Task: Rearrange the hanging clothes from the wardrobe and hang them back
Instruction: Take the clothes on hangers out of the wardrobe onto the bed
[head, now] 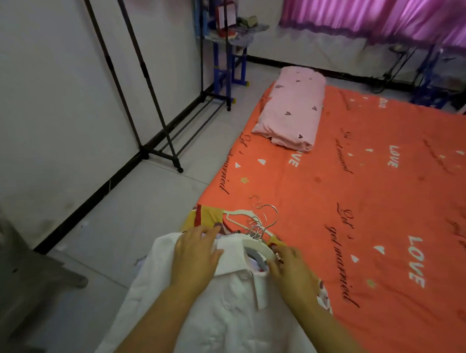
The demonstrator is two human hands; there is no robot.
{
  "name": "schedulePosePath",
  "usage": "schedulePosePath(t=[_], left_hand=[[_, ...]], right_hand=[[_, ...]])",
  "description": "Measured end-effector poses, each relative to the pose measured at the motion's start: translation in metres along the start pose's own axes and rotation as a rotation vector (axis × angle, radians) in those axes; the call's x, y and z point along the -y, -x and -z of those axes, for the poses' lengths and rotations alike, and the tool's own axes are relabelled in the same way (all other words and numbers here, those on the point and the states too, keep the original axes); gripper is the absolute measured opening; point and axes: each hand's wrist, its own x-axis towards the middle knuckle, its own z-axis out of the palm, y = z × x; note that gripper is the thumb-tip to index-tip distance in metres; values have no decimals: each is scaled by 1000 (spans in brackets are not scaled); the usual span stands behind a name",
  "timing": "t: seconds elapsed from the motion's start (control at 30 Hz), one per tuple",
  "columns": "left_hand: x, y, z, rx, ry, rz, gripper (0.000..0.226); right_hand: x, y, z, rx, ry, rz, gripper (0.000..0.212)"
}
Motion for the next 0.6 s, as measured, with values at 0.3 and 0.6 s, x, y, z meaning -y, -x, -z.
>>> schedulePosePath(t=[0.3,0.6], left_hand=[[23,20,-85,334,-119,193,52],[30,43,-37,259,-110,257,50]], right_hand=[[-42,-10,-59,379,123,-34,42],[0,2,-48,458,143,93,46]])
